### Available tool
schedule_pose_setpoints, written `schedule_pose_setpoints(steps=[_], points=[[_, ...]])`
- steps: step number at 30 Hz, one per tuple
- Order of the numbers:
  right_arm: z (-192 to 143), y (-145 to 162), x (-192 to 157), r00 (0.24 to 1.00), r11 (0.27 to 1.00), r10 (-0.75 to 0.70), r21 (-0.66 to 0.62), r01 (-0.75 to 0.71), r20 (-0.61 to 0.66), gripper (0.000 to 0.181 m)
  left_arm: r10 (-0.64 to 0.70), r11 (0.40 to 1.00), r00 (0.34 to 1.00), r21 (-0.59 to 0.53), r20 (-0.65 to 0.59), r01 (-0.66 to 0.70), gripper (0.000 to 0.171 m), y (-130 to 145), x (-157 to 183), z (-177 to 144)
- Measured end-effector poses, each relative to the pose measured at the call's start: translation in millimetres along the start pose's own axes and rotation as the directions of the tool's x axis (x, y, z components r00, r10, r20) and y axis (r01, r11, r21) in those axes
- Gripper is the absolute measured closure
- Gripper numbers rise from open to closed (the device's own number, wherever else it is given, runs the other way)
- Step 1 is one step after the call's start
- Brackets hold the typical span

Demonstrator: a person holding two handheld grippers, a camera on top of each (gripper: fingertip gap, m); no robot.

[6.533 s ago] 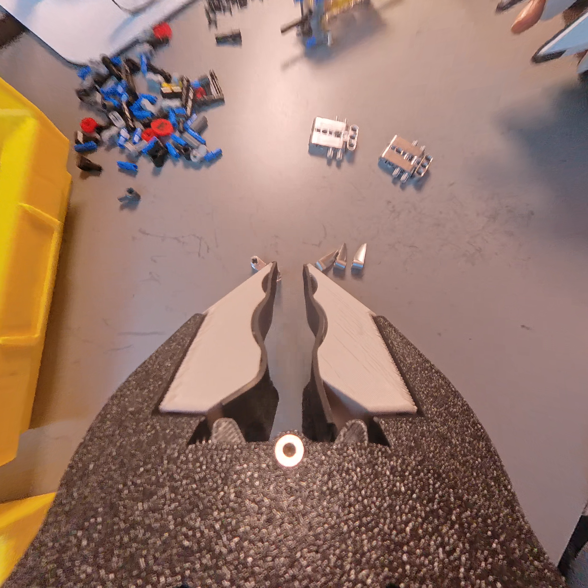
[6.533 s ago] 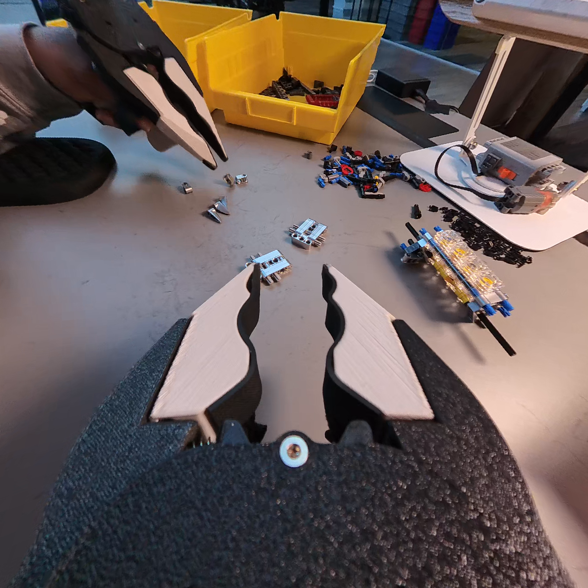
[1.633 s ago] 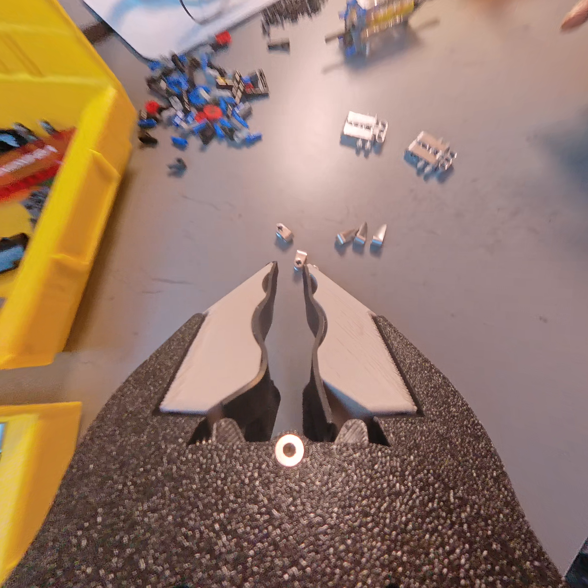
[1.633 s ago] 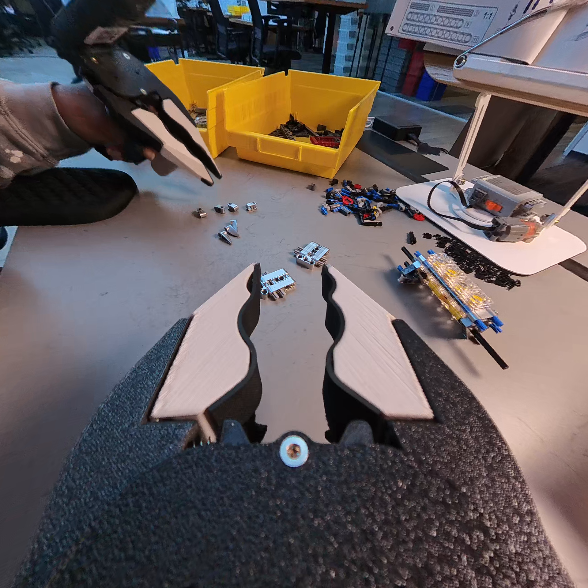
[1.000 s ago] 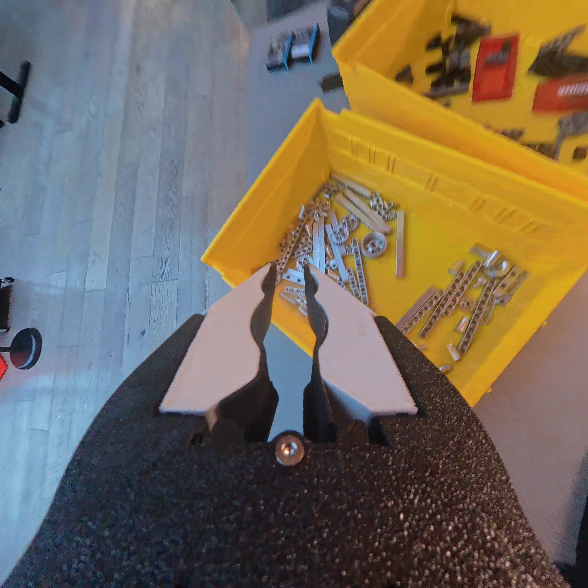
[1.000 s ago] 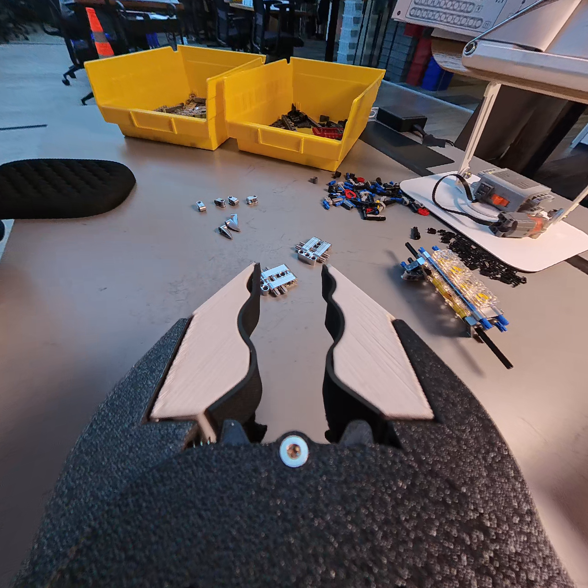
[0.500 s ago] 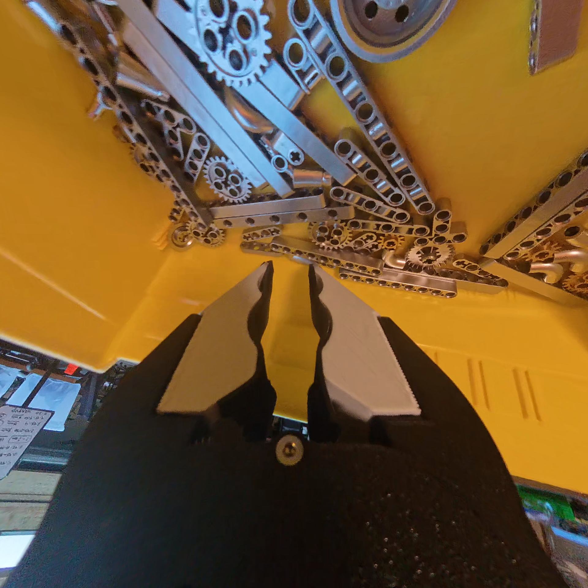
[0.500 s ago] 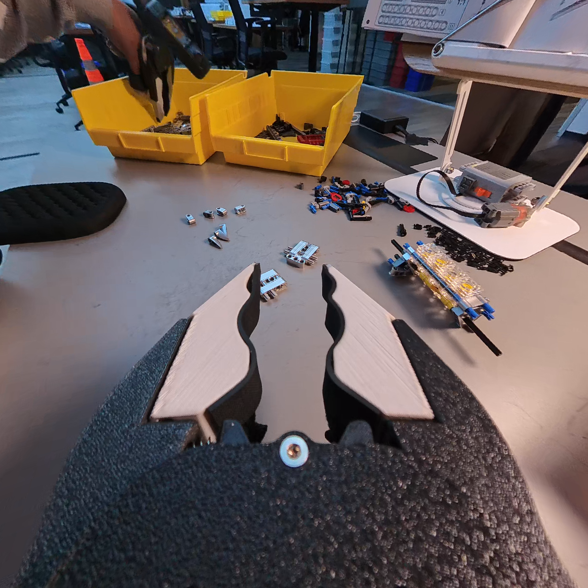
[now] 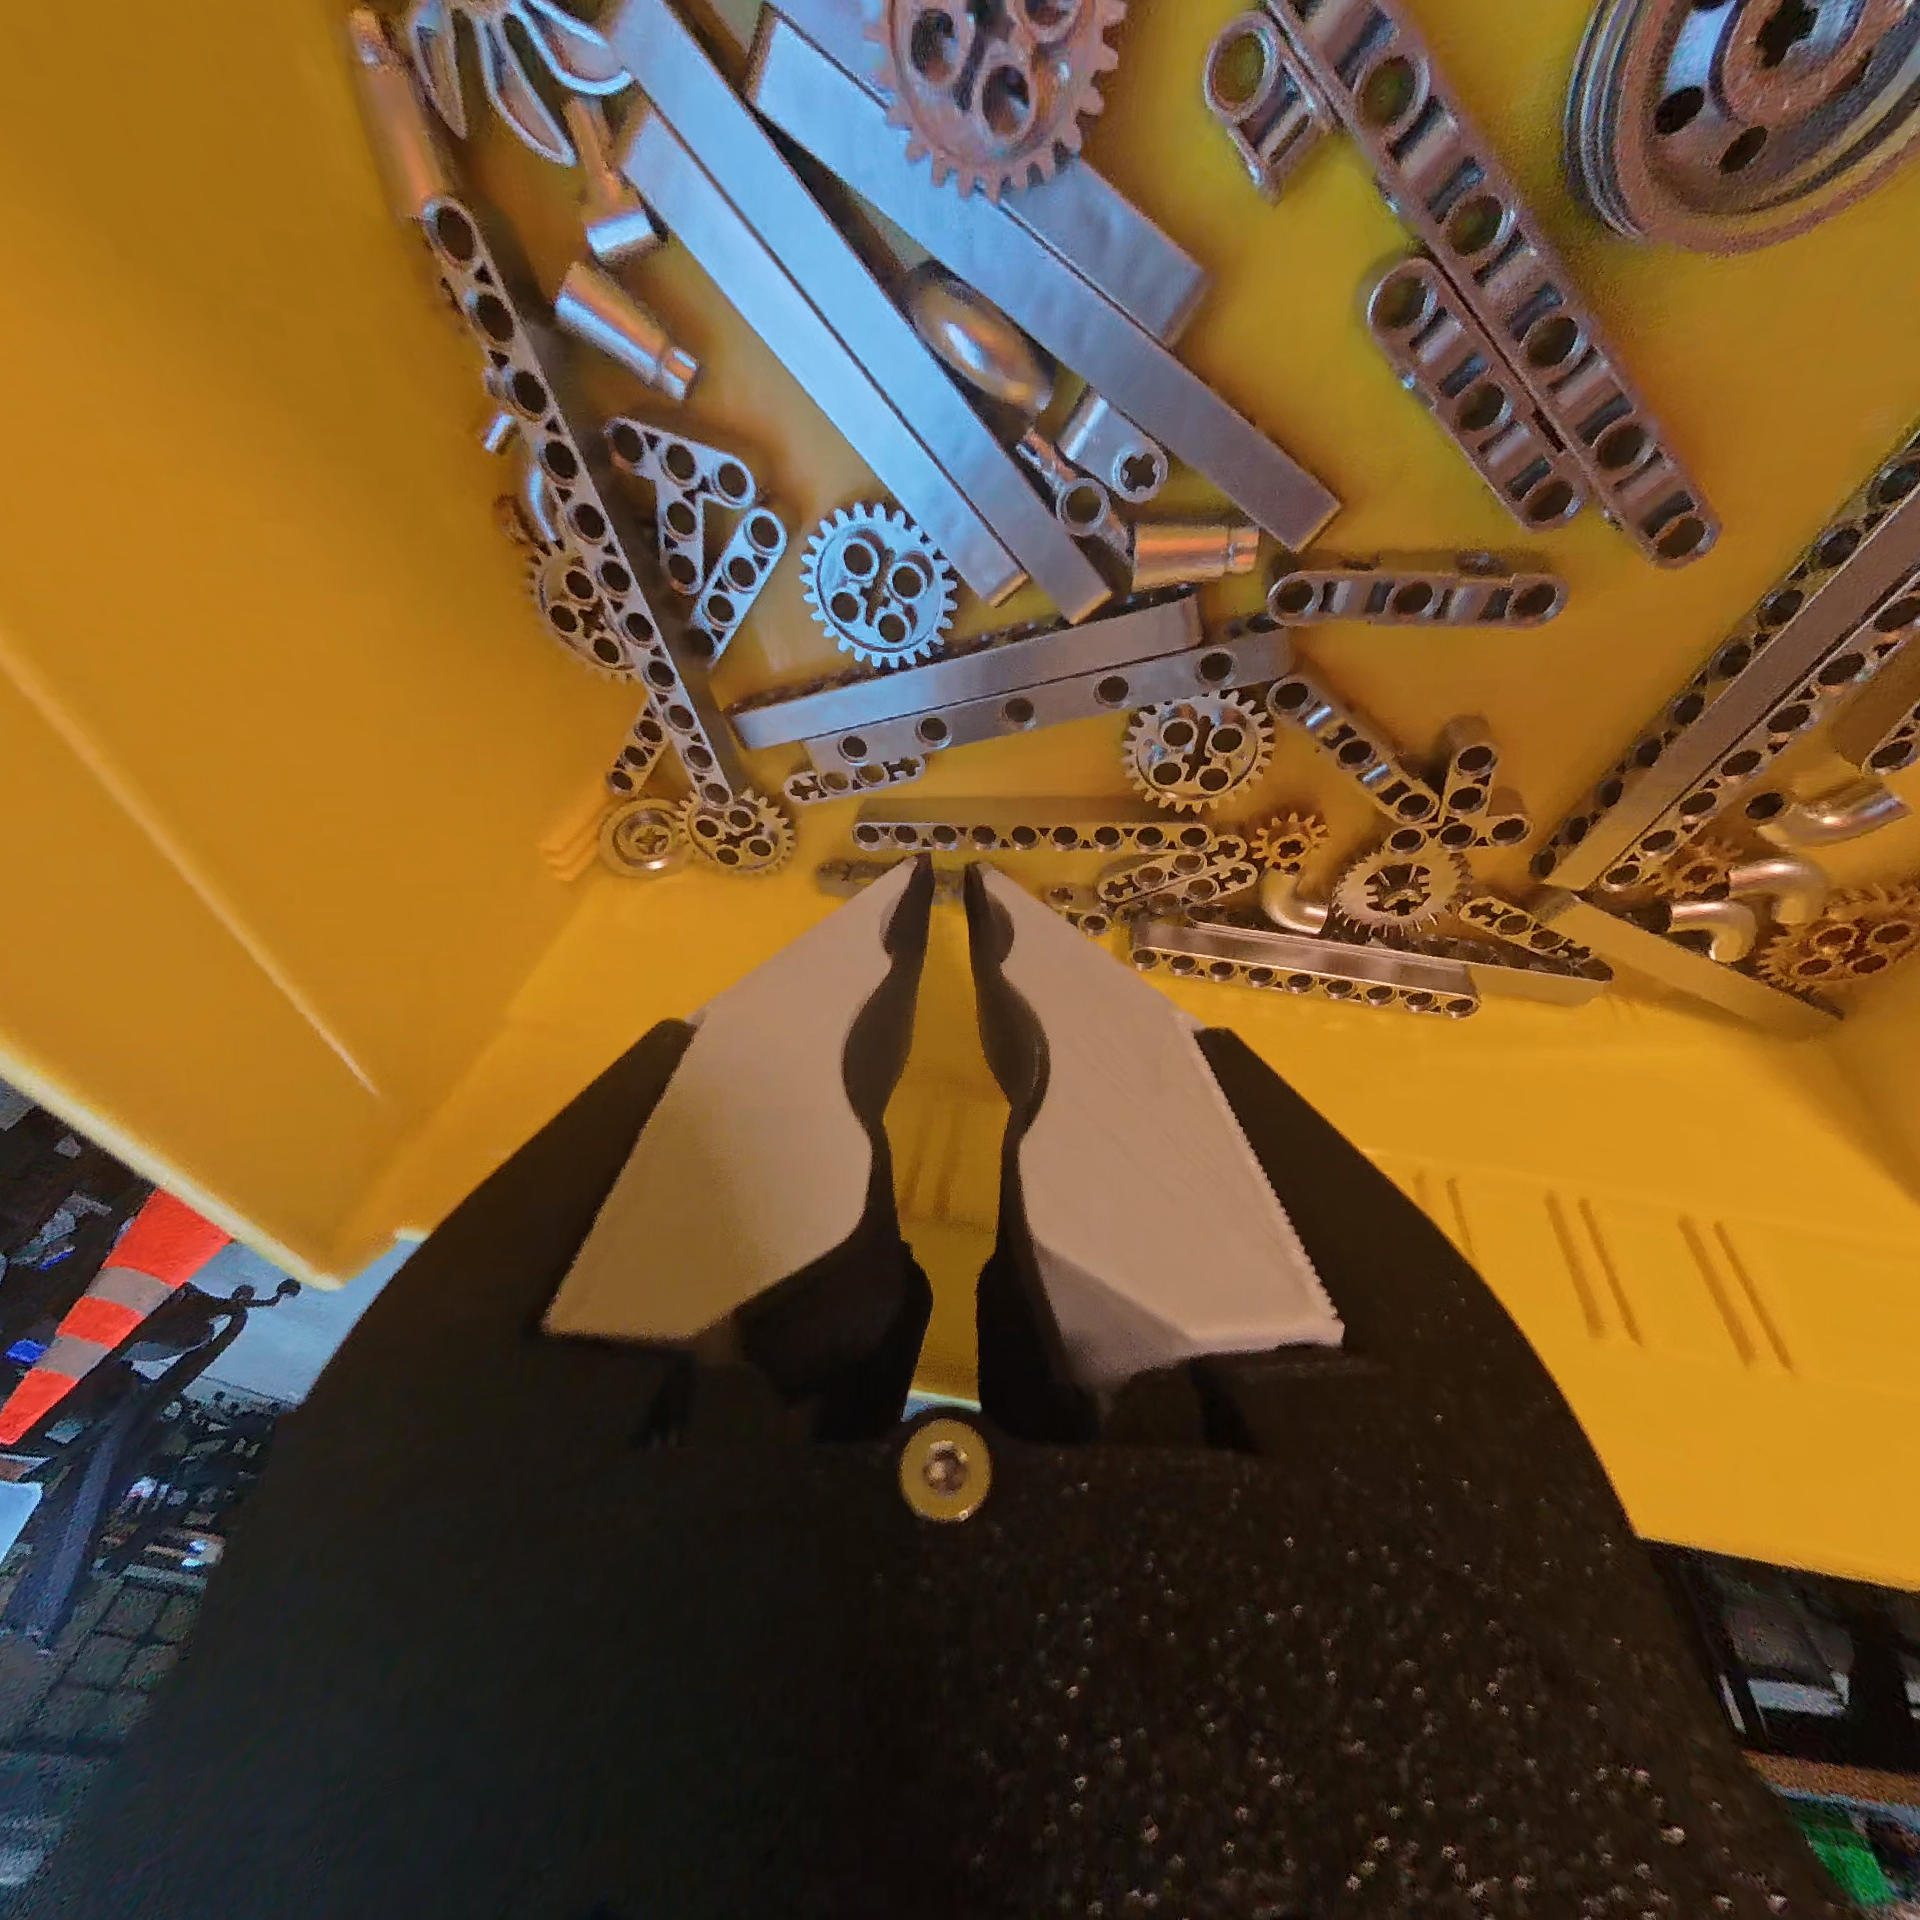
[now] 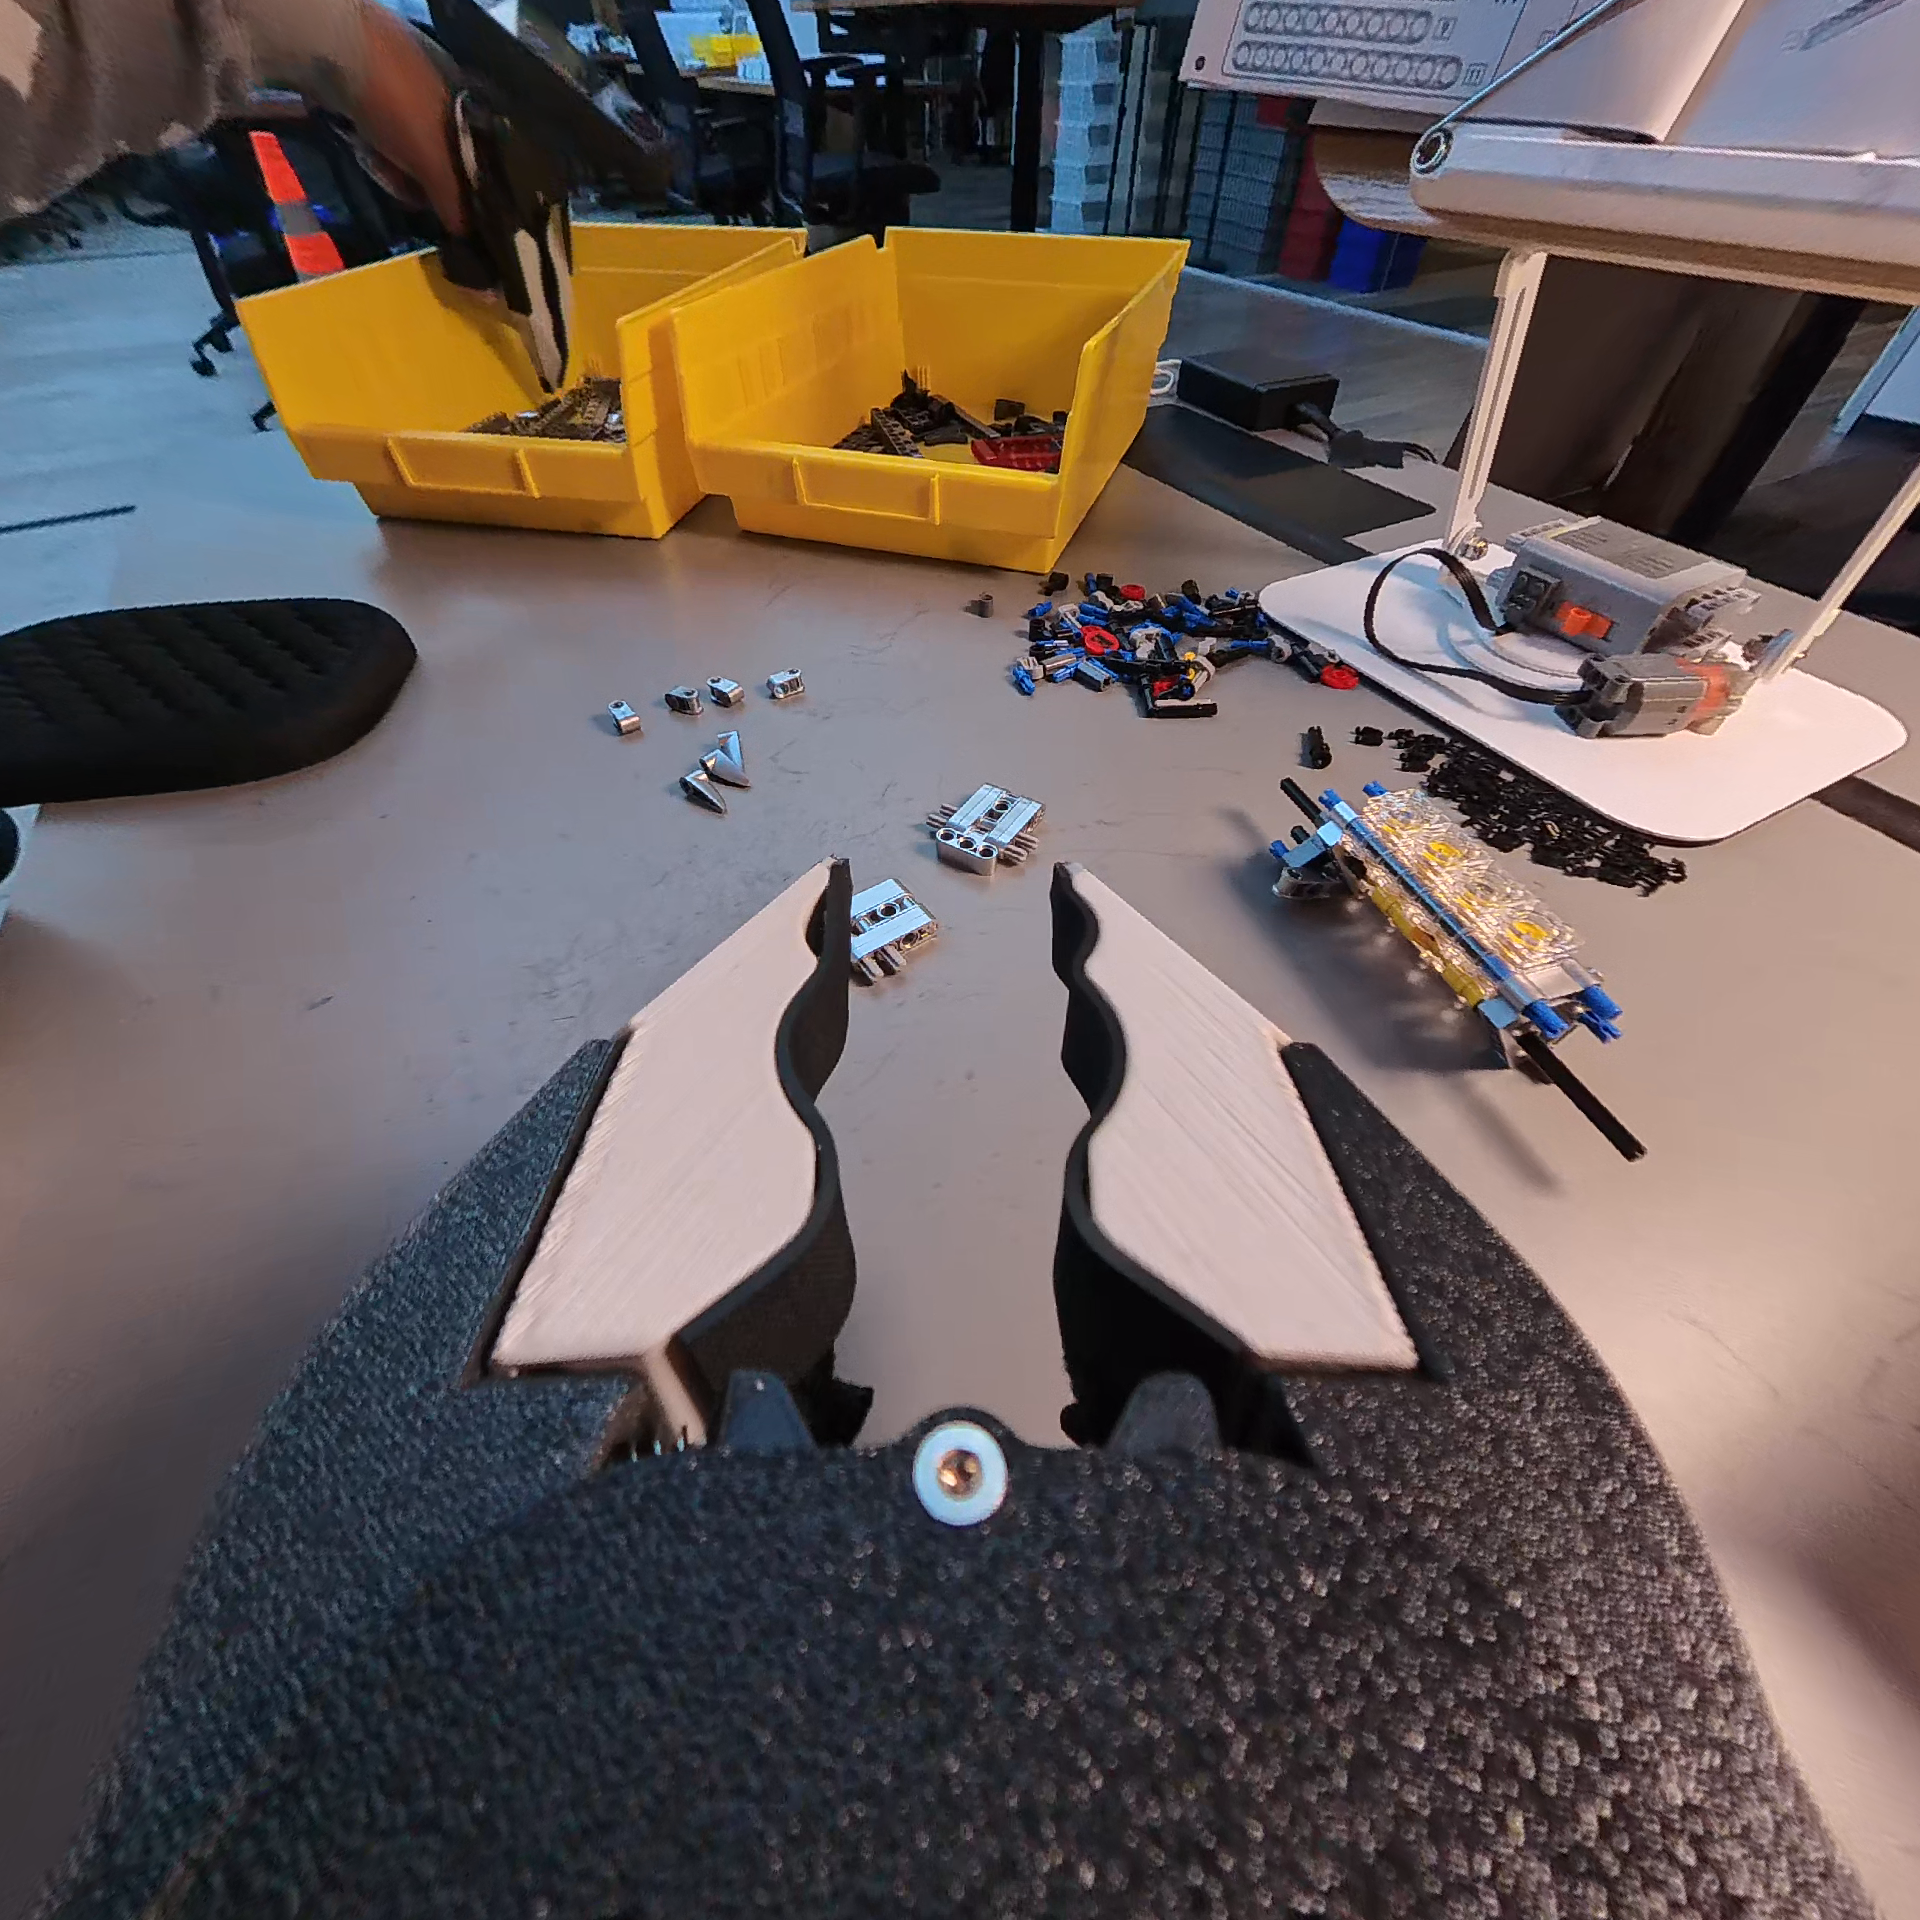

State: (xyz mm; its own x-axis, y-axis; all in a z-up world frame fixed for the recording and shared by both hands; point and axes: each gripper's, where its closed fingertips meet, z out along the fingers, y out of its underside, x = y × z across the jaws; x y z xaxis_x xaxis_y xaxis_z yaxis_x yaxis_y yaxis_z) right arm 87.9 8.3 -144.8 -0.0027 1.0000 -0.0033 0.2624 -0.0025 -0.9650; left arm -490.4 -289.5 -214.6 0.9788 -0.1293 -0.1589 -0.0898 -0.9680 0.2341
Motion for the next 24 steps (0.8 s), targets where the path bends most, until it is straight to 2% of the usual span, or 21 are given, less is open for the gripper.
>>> schedule_pose_setpoints(steps=[6,12,20,21,22,24], points=[[0.6,0.7,-0.7,1.0,1.0,-0.006,-0.006,0.006,-0.001,0.144,0.113,0.983,0.994,-0.143,0.008,-0.111,0.155,9.0,6.6,7.7],[-1.2,-1.1,1.5,1.0,1.0,0.003,0.007,-0.002,-0.009,0.144,0.171,0.95,0.985,-0.259,-0.029,-0.173,0.156,14.7,8.4,15.6],[-1.0,-0.5,1.9,1.0,1.0,0.006,0.003,-0.006,-0.01,0.144,0.116,0.953,0.991,-0.273,-0.072,-0.131,0.157,14.7,7.5,20.9],[-0.9,-0.5,2.1,1.0,1.0,0.005,0.003,-0.005,-0.011,0.144,0.113,0.954,0.991,-0.269,-0.075,-0.129,0.16,14.1,7.5,20.8],[-0.8,-0.3,1.9,1.0,1.0,0.004,0.002,-0.004,-0.012,0.144,0.115,0.956,0.991,-0.264,-0.074,-0.131,0.171,13.4,7.0,20.5],[-0.8,-0.2,1.7,1.0,1.0,0.001,0.001,-0.001,-0.013,0.144,0.124,0.951,0.989,-0.275,-0.074,-0.14,0.171,16.9,7.2,20.2]])
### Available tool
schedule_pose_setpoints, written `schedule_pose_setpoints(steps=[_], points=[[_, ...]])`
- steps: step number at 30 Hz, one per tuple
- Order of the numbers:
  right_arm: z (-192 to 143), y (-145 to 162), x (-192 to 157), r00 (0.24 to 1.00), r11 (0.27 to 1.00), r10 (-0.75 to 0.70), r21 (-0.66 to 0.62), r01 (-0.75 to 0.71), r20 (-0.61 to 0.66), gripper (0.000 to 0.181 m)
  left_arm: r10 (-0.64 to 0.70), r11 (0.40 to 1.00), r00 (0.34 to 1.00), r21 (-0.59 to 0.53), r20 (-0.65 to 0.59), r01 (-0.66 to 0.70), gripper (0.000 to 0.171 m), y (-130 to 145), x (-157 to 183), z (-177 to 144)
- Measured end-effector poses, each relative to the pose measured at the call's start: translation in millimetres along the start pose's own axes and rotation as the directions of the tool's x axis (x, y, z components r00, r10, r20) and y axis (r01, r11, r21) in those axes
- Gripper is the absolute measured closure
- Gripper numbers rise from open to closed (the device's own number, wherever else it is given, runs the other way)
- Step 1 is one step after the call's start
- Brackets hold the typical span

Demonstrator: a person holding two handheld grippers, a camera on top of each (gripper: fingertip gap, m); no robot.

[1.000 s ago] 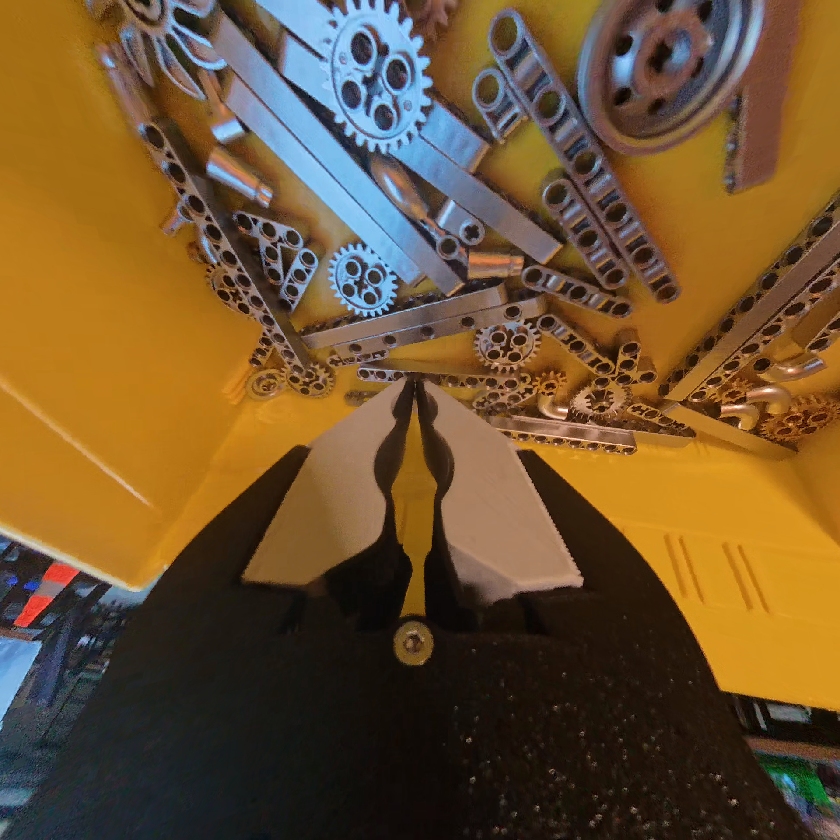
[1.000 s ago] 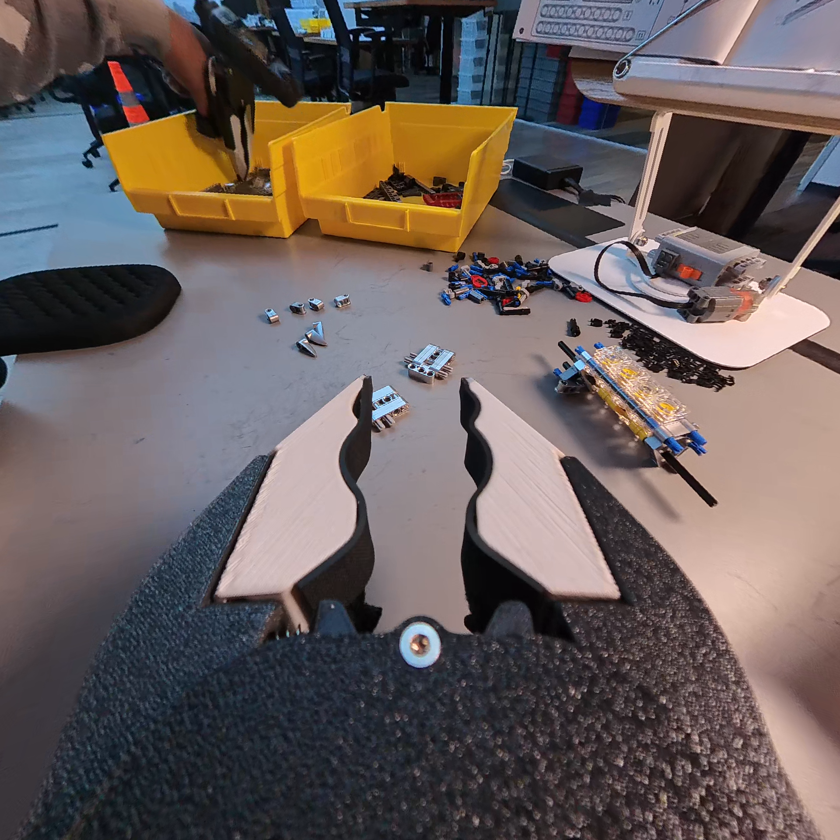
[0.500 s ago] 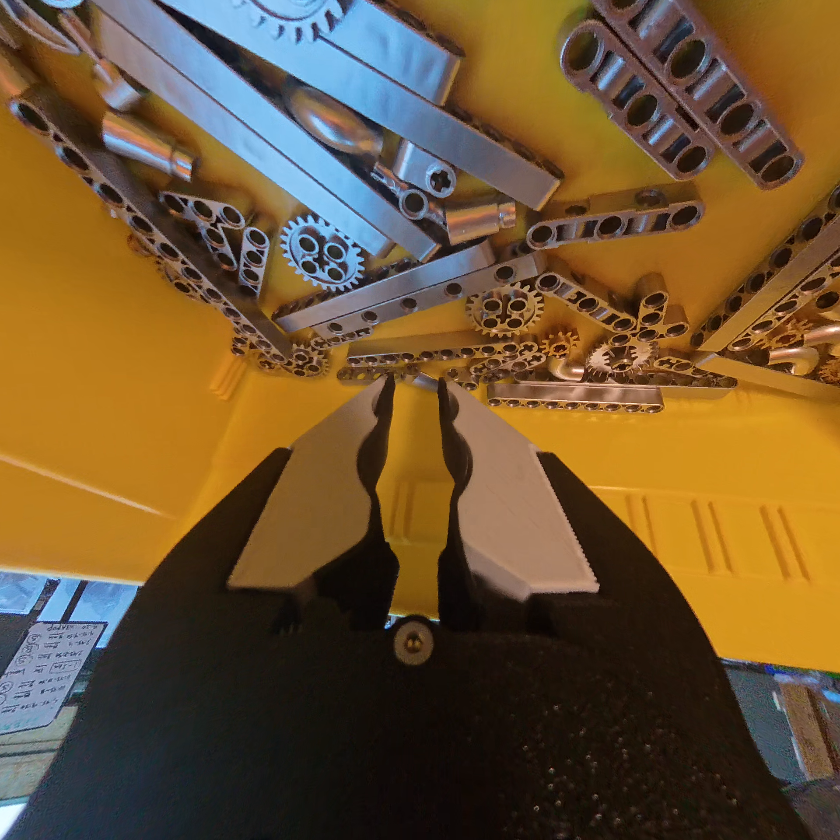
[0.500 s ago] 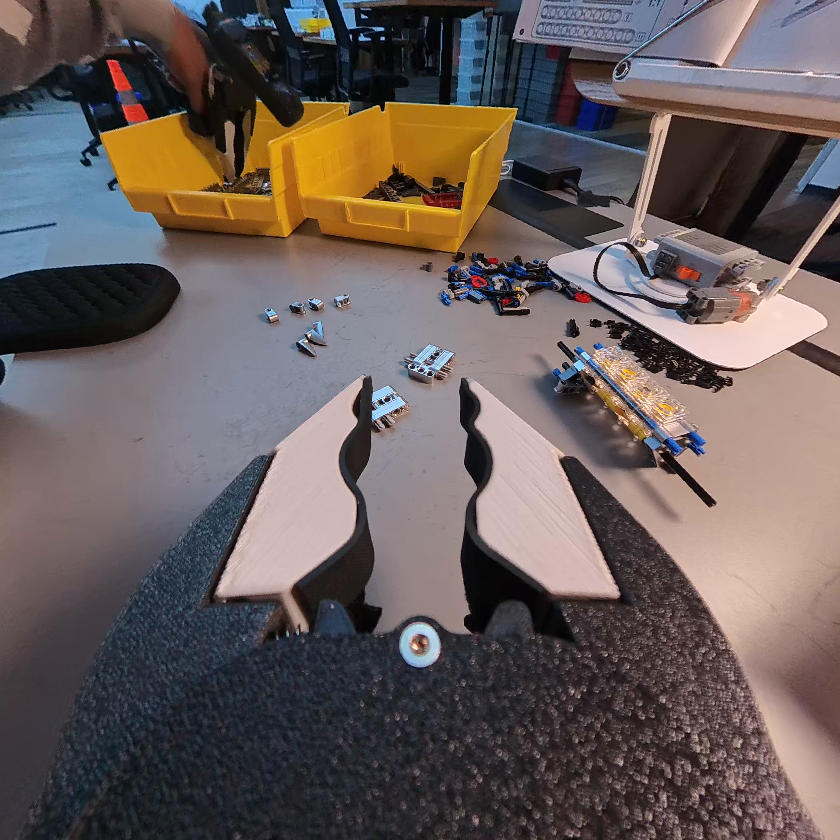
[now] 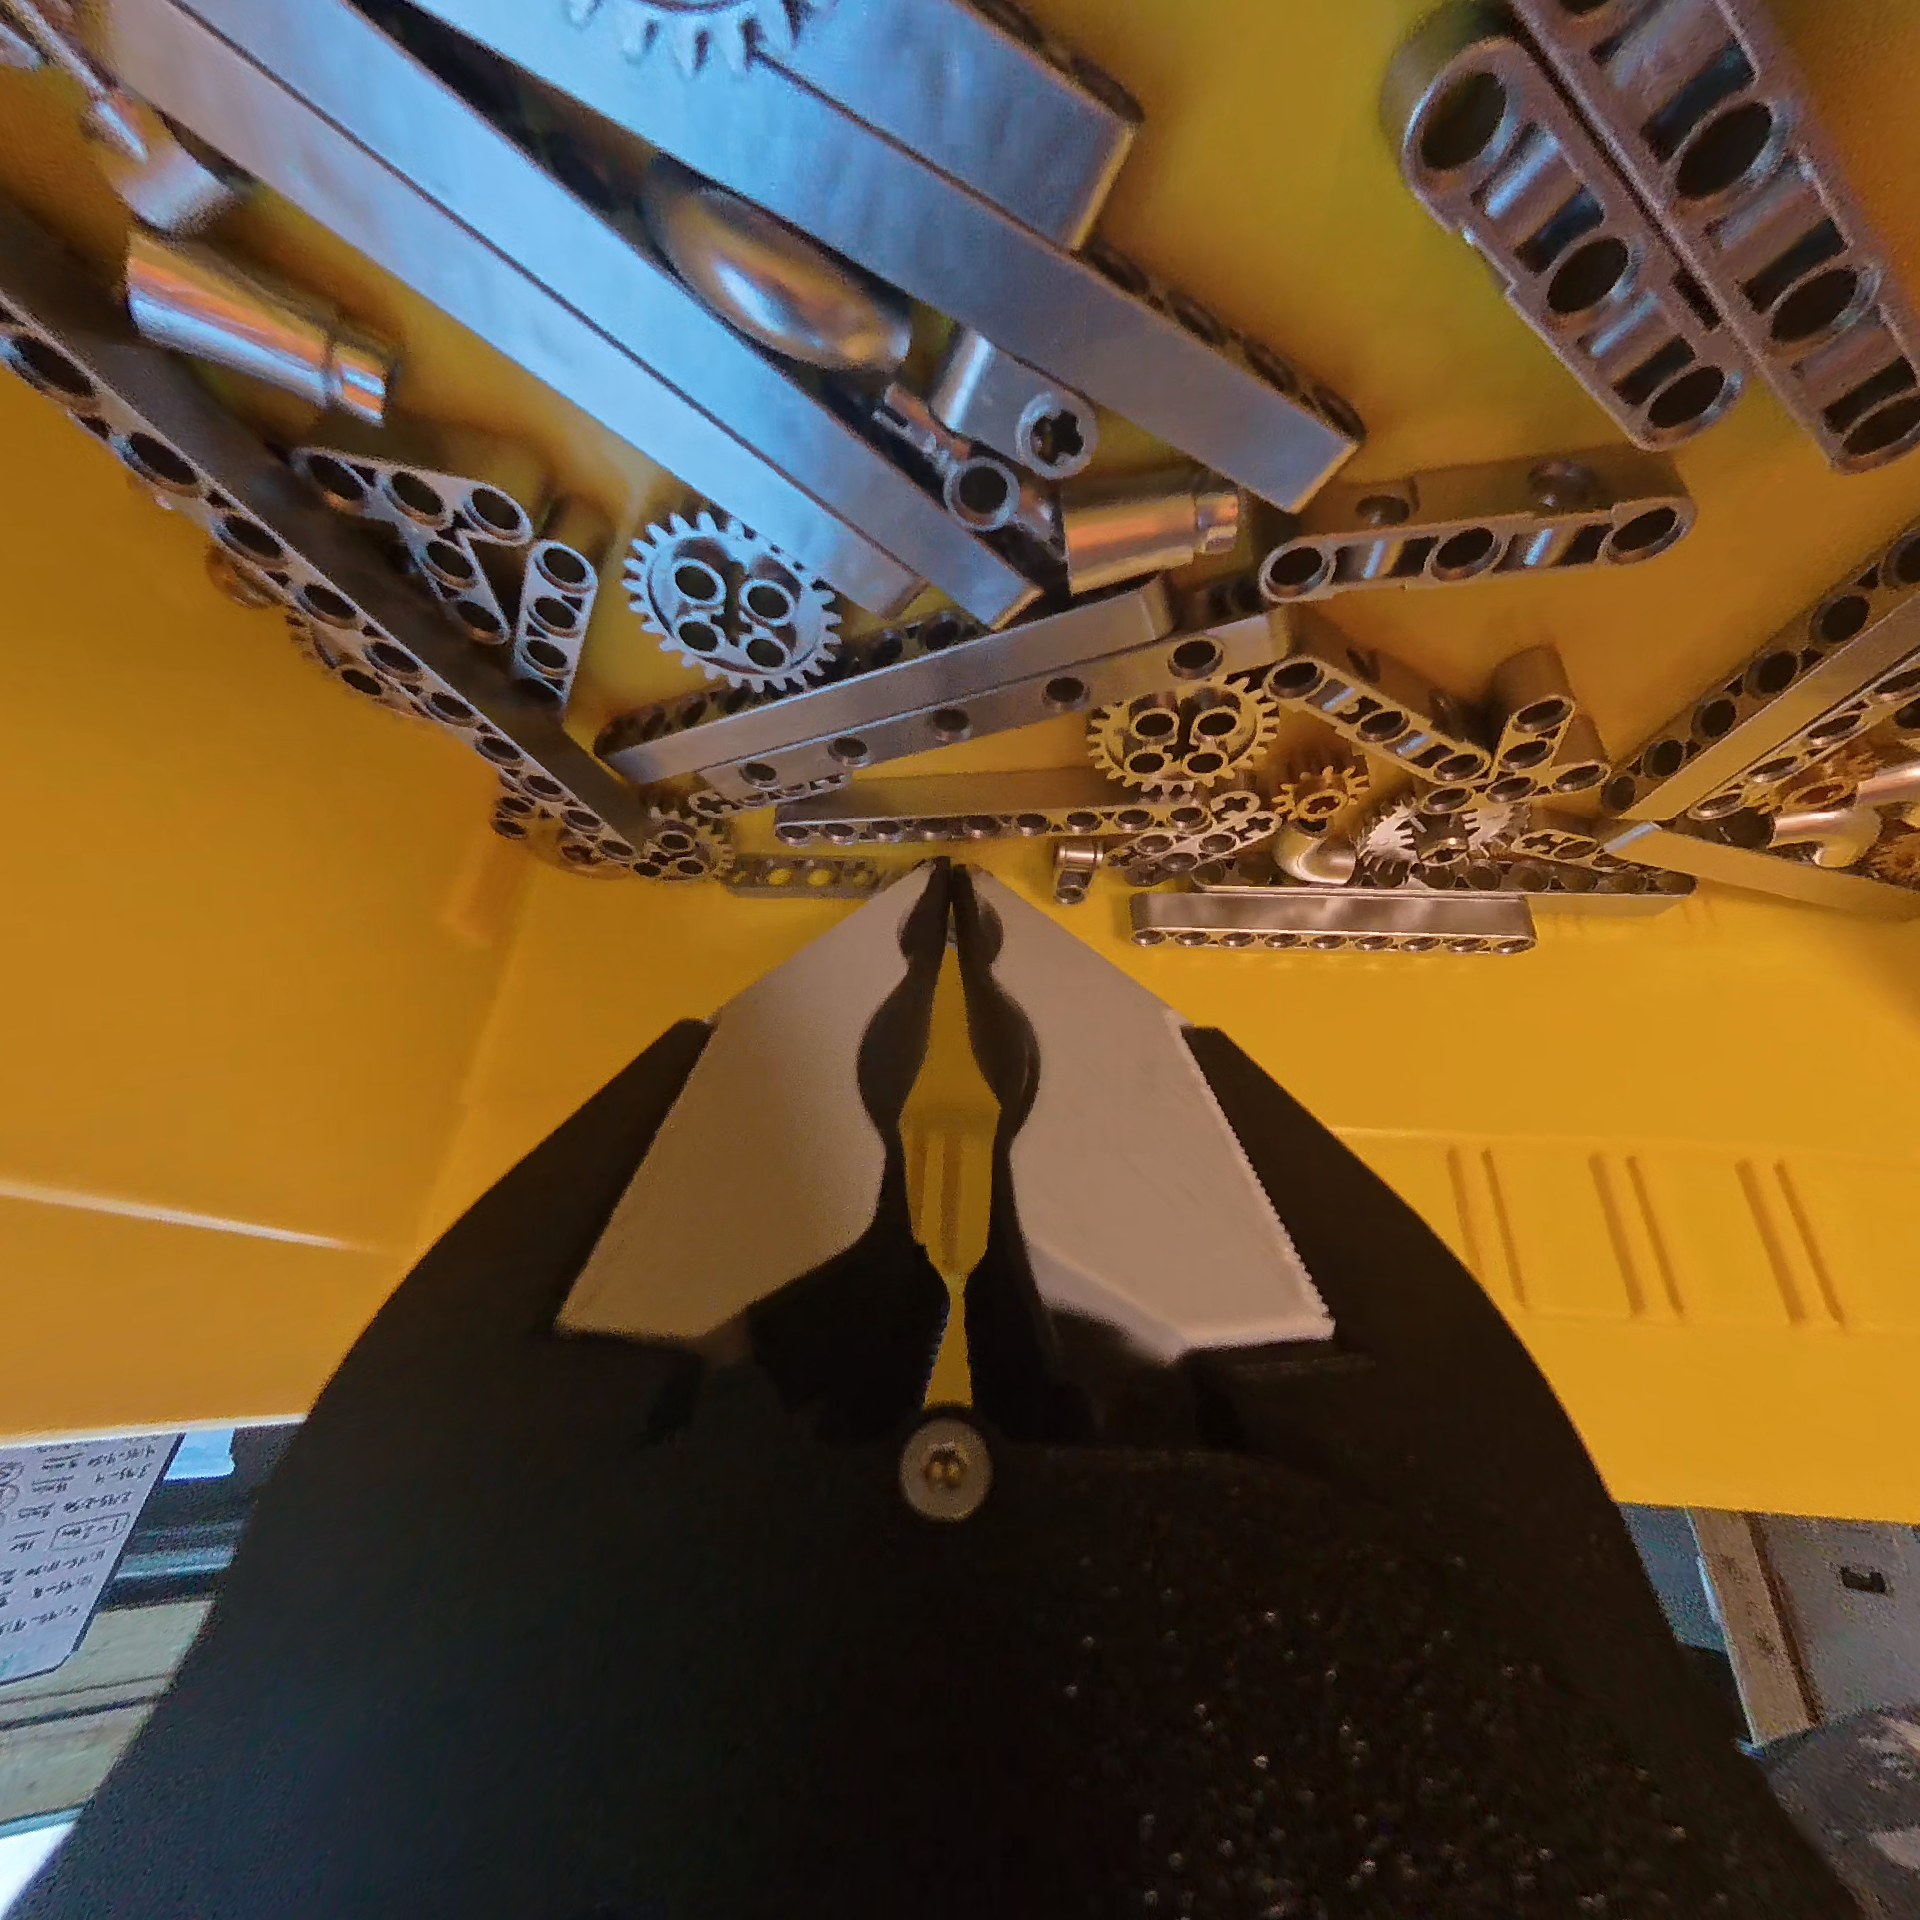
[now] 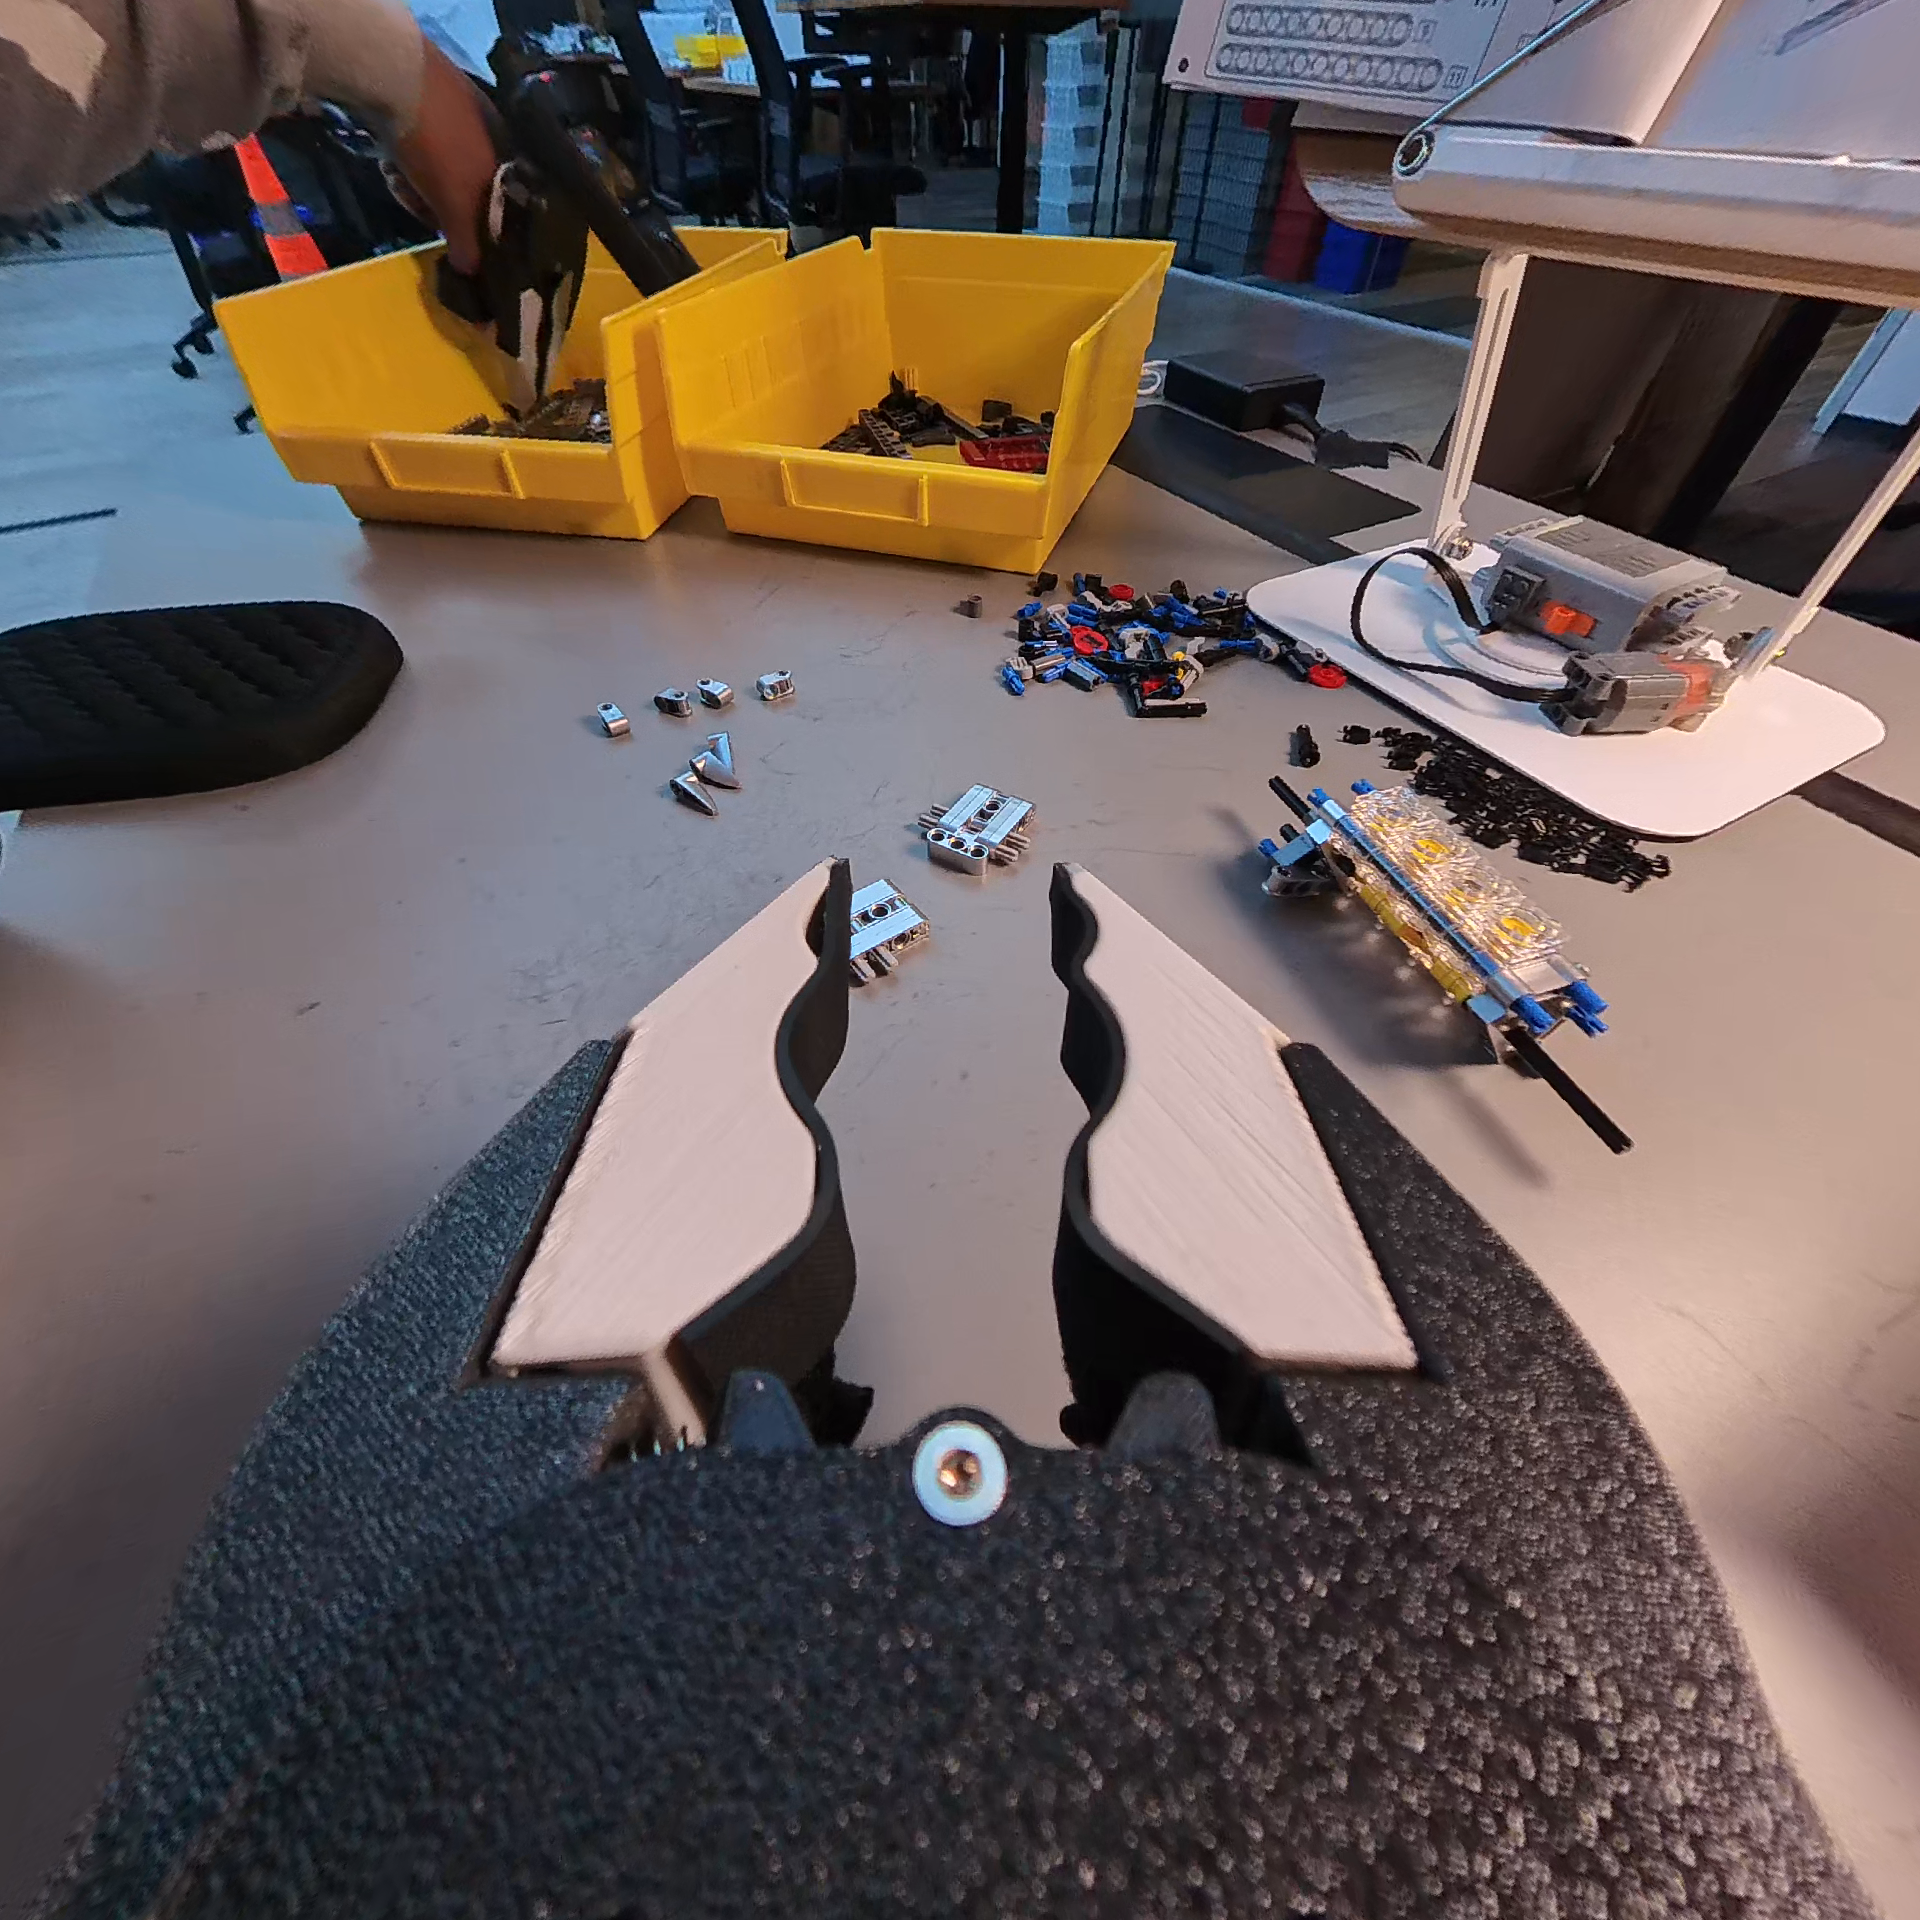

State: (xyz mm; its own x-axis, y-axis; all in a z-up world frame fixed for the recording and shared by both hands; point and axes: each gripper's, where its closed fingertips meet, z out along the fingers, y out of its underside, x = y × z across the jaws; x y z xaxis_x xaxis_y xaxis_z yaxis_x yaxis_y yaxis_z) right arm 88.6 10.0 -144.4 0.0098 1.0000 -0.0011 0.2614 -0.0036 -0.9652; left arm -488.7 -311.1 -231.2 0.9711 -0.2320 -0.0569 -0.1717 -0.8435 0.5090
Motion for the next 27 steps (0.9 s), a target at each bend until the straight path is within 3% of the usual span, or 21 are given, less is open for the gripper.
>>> schedule_pose_setpoints(steps=[5,9,11,14,19,27], points=[[-0.2,-0.2,-1.4,1.0,1.0,-0.009,0.002,0.009,0.002,0.144,0.009,0.999,1.0,0.034,0.002,-0.009,0.171,0.3,5.5,-4.8],[-0.4,-0.3,-4.0,1.0,1.0,-0.028,0.002,0.028,0.004,0.144,-0.014,0.997,0.997,0.076,0.077,0.008,0.171,1.2,-4.7,-13.7],[-0.2,0.0,-5.2,0.999,0.999,-0.038,0.0,0.038,0.004,0.144,-0.024,0.996,0.996,0.085,0.083,0.017,0.16,1.0,-5.6,-14.9],[0.9,1.3,-6.3,0.999,0.999,-0.047,-0.009,0.047,0.004,0.144,-0.023,0.998,0.996,0.067,0.081,0.018,0.157,0.9,-6.9,-9.8],[0.8,1.2,-5.6,0.999,0.999,-0.045,-0.008,0.045,-0.001,0.144,-0.022,0.999,0.999,0.036,0.029,0.021,0.153,-3.6,-5.0,-1.1],[1.1,1.3,-3.0,1.0,1.0,-0.027,-0.008,0.027,-0.004,0.144,-0.047,0.999,0.998,-0.007,-0.049,0.047,0.162,-3.4,-3.1,0.6]])
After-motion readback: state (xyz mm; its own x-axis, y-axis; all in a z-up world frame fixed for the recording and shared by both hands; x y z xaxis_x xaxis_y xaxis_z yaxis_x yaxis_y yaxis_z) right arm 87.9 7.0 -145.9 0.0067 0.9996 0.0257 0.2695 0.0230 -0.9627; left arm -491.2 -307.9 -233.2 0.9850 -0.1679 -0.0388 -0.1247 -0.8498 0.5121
